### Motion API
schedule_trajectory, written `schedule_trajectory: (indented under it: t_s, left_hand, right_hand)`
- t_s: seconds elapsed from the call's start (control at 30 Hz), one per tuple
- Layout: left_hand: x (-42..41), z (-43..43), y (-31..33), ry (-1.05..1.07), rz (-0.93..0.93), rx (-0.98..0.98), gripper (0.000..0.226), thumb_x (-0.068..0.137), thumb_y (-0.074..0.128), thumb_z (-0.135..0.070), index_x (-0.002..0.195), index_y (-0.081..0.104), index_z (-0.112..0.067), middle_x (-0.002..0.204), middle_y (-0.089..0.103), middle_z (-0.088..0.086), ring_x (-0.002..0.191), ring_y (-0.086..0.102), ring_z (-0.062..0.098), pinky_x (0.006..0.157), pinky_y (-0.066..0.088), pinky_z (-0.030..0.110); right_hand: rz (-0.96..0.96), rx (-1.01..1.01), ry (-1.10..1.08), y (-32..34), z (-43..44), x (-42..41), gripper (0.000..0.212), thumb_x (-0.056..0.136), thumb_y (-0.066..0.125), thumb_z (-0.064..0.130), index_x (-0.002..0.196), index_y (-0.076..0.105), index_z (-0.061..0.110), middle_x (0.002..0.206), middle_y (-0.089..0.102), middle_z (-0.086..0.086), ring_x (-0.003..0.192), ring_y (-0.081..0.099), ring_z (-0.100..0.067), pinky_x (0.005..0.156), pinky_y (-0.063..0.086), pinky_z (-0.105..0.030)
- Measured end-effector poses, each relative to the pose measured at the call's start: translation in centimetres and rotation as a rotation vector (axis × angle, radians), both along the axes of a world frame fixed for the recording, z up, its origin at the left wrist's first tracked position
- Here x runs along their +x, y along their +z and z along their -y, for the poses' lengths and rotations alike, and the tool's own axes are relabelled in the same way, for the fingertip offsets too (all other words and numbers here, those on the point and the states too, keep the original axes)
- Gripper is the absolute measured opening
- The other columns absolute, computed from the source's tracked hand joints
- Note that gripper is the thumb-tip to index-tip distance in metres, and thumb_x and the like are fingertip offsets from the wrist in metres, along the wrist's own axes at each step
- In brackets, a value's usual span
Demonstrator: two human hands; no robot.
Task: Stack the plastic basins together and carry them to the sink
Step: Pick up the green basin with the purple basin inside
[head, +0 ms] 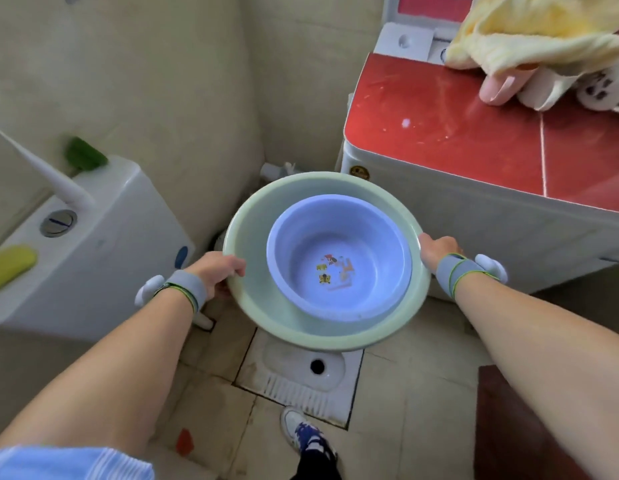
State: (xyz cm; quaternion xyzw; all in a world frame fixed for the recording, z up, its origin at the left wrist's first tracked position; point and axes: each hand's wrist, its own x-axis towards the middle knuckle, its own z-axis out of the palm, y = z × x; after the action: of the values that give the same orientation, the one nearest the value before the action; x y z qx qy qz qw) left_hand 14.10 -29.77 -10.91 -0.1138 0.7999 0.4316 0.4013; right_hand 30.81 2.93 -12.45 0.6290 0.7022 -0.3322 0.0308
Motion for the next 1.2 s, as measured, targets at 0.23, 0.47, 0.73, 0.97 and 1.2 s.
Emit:
schedule_trajectory:
  t_s: [0.23, 0.47, 0.73, 0.97, 1.2]
  left_hand:
    - [9.7, -4.4, 3.0, -0.147, -0.036, 0.049, 0.028, 0.079, 0.052, 0.007, 0.102, 0.058, -0.007, 0.097, 0.062, 0.018, 0.082, 0.061, 0.034, 0.073, 0.054, 0.04]
    - [18.0, -10.3, 6.7, -0.411, -0.051, 0.082, 0.031, 0.08, 0.054, 0.007, 0.109, 0.06, -0.004, 0.096, 0.063, 0.018, 0.08, 0.061, 0.033, 0.063, 0.054, 0.037]
    - [25.9, -17.6, 9.6, -0.812, -0.096, 0.037, 0.027, 0.08, 0.065, 0.002, 0.106, 0.061, -0.003, 0.09, 0.064, 0.017, 0.074, 0.062, 0.032, 0.072, 0.06, 0.046]
    - [35.6, -19.9, 8.9, -1.084, -0.099, 0.032, 0.026, 0.082, 0.068, 0.001, 0.106, 0.062, -0.005, 0.079, 0.061, 0.009, 0.062, 0.057, 0.022, 0.039, 0.054, 0.027]
    - [47.7, -22.1, 6.3, -1.293, -0.094, -0.001, 0.035, 0.079, 0.071, 0.001, 0.113, 0.063, 0.0, 0.084, 0.064, 0.015, 0.061, 0.059, 0.026, 0.04, 0.057, 0.03]
  right_hand:
    - [-0.178, -0.015, -0.148, 4.8, -1.5, 14.9, 0.063, 0.086, 0.048, 0.041, 0.131, 0.051, -0.003, 0.132, 0.057, -0.021, 0.119, 0.055, -0.039, 0.101, 0.041, -0.041]
    - [-0.174, 0.023, -0.317, 9.9, -2.4, 29.8, 0.062, 0.091, 0.046, 0.044, 0.133, 0.05, -0.001, 0.136, 0.054, -0.021, 0.12, 0.054, -0.039, 0.097, 0.041, -0.039]
    - [-0.137, 0.089, -0.645, 12.7, 0.4, 44.5, 0.061, 0.094, 0.04, 0.043, 0.132, 0.052, -0.003, 0.139, 0.052, -0.022, 0.126, 0.051, -0.036, 0.098, 0.038, -0.036]
    - [-0.113, 0.085, -0.832, 12.2, 6.3, 55.9, 0.062, 0.085, 0.041, 0.048, 0.122, 0.059, 0.001, 0.123, 0.063, -0.018, 0.11, 0.06, -0.039, 0.098, 0.045, -0.043]
    - [-0.109, 0.028, -0.999, 8.9, 10.6, 68.7, 0.056, 0.09, 0.047, 0.042, 0.13, 0.054, 0.002, 0.129, 0.06, -0.018, 0.114, 0.059, -0.037, 0.096, 0.044, -0.039]
